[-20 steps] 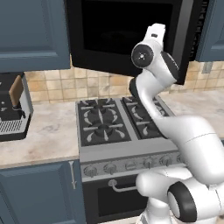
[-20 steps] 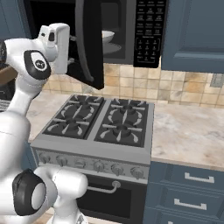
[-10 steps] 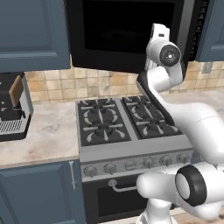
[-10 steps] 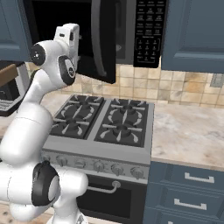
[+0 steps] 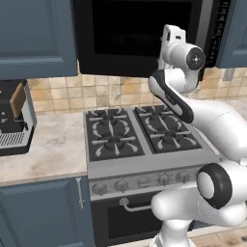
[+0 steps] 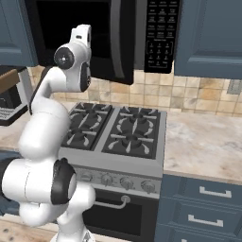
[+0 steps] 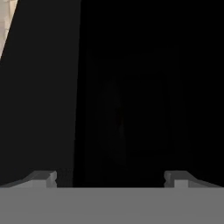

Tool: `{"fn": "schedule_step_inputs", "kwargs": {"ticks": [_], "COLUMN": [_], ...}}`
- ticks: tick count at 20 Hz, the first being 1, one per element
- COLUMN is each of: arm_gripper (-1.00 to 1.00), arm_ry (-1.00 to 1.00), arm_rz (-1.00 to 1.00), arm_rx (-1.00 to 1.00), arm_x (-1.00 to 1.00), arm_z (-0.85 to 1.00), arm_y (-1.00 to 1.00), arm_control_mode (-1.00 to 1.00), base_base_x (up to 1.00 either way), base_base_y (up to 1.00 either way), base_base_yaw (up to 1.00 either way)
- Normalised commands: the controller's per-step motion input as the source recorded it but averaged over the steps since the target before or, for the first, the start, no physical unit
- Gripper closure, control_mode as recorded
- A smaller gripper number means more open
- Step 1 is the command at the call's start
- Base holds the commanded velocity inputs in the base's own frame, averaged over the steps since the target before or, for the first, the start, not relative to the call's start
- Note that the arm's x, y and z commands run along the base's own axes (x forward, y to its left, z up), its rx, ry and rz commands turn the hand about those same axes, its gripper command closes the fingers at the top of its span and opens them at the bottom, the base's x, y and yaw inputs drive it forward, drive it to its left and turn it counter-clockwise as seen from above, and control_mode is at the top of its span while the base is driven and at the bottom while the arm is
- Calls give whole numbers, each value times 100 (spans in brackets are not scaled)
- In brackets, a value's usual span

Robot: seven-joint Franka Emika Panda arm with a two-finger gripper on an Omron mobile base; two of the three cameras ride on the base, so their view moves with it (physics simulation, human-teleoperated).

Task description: Place the bowl containing the bell pepper and potato in the microwave. Close the microwave door and press the start button to microwave the meal.

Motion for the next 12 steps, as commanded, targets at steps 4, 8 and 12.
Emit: {"fn": "schedule_step_inputs", "kwargs": {"ticks": [4, 8, 12], "arm_gripper": [-100, -100, -100], "arm_ry": [0, 0, 0], "arm_rz": [5, 2, 1], "arm_rx": [-1, -2, -5], "arm_x": [41, 45, 52], "arm_z": [8, 3, 0], "arm_y": [11, 18, 27], "arm_control_mode": [-100, -100, -100], "base_base_x": [0, 0, 0], "base_base_y": [0, 0, 0], "base_base_yaw": [0, 0, 0]}}
